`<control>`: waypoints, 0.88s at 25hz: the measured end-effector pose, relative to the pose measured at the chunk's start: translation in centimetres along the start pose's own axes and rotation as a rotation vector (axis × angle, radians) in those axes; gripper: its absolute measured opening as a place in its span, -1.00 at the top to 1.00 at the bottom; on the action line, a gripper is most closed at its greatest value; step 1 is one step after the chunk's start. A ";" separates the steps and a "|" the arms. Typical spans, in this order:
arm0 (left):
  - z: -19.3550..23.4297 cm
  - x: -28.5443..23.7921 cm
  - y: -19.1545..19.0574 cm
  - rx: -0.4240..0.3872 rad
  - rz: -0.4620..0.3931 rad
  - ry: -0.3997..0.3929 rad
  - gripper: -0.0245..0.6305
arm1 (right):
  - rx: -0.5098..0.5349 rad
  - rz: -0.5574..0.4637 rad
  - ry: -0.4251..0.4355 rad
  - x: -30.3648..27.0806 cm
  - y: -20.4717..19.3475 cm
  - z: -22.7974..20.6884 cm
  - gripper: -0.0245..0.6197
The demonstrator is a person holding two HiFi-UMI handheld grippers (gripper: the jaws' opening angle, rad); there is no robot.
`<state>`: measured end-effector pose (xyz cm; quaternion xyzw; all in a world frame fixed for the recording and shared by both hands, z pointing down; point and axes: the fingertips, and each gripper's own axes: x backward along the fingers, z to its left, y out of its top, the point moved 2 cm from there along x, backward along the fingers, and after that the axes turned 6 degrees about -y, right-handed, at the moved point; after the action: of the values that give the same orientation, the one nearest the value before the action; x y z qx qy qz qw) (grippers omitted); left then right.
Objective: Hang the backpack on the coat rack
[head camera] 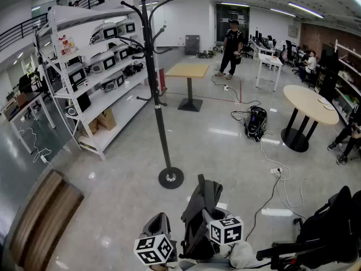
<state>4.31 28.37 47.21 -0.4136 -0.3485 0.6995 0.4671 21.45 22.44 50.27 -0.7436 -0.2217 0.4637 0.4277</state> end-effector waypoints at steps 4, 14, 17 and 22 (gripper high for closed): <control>0.5 -0.8 0.6 -0.016 -0.002 -0.011 0.92 | -0.009 -0.034 0.005 -0.9 1.6 0.3 0.71; 3.2 -3.9 2.1 -0.023 -0.008 0.009 0.92 | 0.015 -0.046 0.013 -5.3 4.0 0.4 0.71; 4.0 -5.7 3.1 -0.028 -0.003 0.012 0.92 | 0.018 -0.043 0.017 -6.9 4.9 0.3 0.71; 4.7 -8.7 4.0 -0.027 0.015 0.003 0.92 | 0.007 -0.031 0.018 -9.5 6.4 -0.6 0.71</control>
<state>0.52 18.38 47.86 -0.4235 -0.3540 0.6976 0.4568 17.07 11.82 49.79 -0.7427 -0.2279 0.4511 0.4393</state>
